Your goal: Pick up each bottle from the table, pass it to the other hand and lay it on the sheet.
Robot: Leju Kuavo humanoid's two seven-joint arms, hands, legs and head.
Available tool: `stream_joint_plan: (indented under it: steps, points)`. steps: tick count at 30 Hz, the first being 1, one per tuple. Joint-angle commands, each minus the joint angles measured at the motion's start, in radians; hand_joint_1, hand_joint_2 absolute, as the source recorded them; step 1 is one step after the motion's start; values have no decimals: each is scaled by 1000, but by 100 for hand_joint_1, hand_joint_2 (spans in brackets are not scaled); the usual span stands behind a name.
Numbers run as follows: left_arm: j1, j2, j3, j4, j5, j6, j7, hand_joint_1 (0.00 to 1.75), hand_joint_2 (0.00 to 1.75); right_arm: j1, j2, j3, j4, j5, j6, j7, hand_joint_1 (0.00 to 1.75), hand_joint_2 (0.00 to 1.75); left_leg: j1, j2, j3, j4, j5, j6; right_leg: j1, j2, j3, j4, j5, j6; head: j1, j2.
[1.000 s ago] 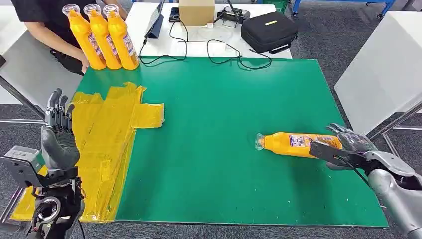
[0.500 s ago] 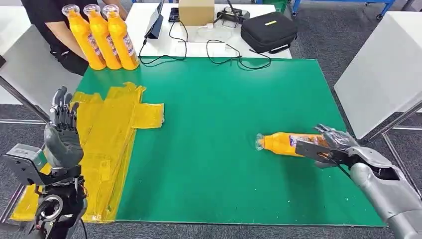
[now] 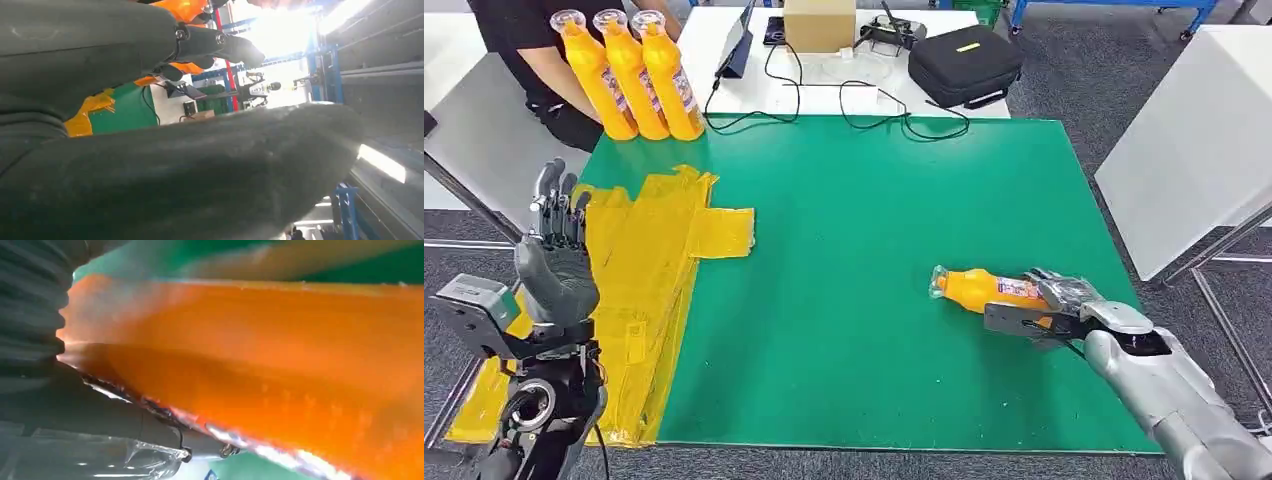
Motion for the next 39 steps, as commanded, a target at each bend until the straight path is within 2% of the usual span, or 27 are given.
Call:
stream_joint_plan:
  steps: [1,7,9,11,12,14,15,16,17,19,20,21,24,30,32,33,36,39]
  points:
    - [-72,-11,-57,101,20,-3,8,0,0,29,-13,127,163,10,60,0,175,175,1,-4,8,-2,0,1,2,-6,10,-4,-1,-3,0,0]
    - [-74,-10,-59,102,30,-4,8,0,0,46,-26,103,124,-14,59,3,175,175,1,-5,13,-2,0,0,2,-6,8,-5,-3,-1,0,0]
    - [-81,-9,-67,104,28,-10,18,0,0,68,-27,55,83,-69,54,-3,175,175,1,-5,12,-2,-1,0,1,-5,8,-4,-3,0,0,0]
    - [-76,-8,-72,104,22,-22,50,0,0,107,-32,-13,11,-151,47,-8,175,175,1,-6,15,-4,0,1,2,-8,16,-7,-3,-2,0,0]
    - [-71,-13,-67,103,31,-29,62,0,0,123,-29,-48,-30,-192,35,-7,175,175,1,-7,15,-3,0,0,2,-8,11,-5,-3,-2,0,0]
    - [-47,-29,-49,91,83,-66,96,0,0,146,-5,-121,-141,-286,1,-3,175,175,1,-4,16,-2,-1,0,2,-4,12,-5,-2,-1,0,0]
    - [-34,-35,-41,83,108,-85,104,0,0,152,7,-143,-192,-320,-9,-2,175,175,0,-2,15,-3,-1,0,1,-2,17,-5,-2,0,0,0]
    - [-16,-45,-33,77,176,-129,120,0,0,155,44,-189,-267,-394,-23,-15,175,175,0,-1,17,-5,-1,1,2,-3,20,-8,-2,-3,0,0]
    - [-11,-48,-33,76,191,-139,119,0,0,153,60,-201,-303,-420,-16,7,175,175,0,0,16,-2,-2,0,1,0,18,-4,-3,0,1,0]
    - [-5,-66,-38,83,283,-191,134,0,0,162,116,-264,-418,-543,-44,-55,175,175,0,5,15,-1,-3,0,1,5,16,-2,-2,-1,1,0]
    - [-4,-70,-43,84,279,-182,137,0,175,168,126,-278,-456,-557,-61,-49,175,175,0,6,14,-1,-3,0,1,6,15,-2,-1,0,0,0]
    - [1,-87,-54,76,276,-172,140,0,175,187,163,-321,-514,-577,-109,-92,175,175,0,10,15,-1,-4,-1,1,9,13,-1,-1,-2,0,0]
    - [-2,-102,-88,65,253,-144,144,0,175,193,196,-339,-587,-589,-116,-66,175,175,-1,7,9,-1,-3,-1,0,6,8,1,-2,-2,0,0]
    - [-26,-109,-112,74,288,-140,161,0,175,159,225,-341,-557,-629,-100,-101,175,175,0,1,6,-1,-2,0,1,0,7,1,-3,0,0,0]
    - [-41,-117,-144,83,290,-139,156,0,175,105,263,-317,-516,-649,-87,-110,175,175,0,4,10,0,-4,1,1,1,10,0,-4,-2,0,0]
    - [-45,-125,-157,86,298,-137,152,0,175,84,283,-303,-498,-661,-81,-111,175,175,0,2,5,0,-2,0,0,1,6,1,-2,-1,0,0]
    - [-50,-138,-193,87,287,-121,139,0,175,78,339,-275,-488,-676,-90,-106,175,175,0,6,5,0,-3,0,1,3,5,1,-2,-2,0,0]
    - [-93,-167,-230,99,271,-109,142,0,175,53,419,-237,-450,-679,-101,-65,175,175,0,4,4,0,-2,-1,1,2,3,1,-2,-1,0,0]
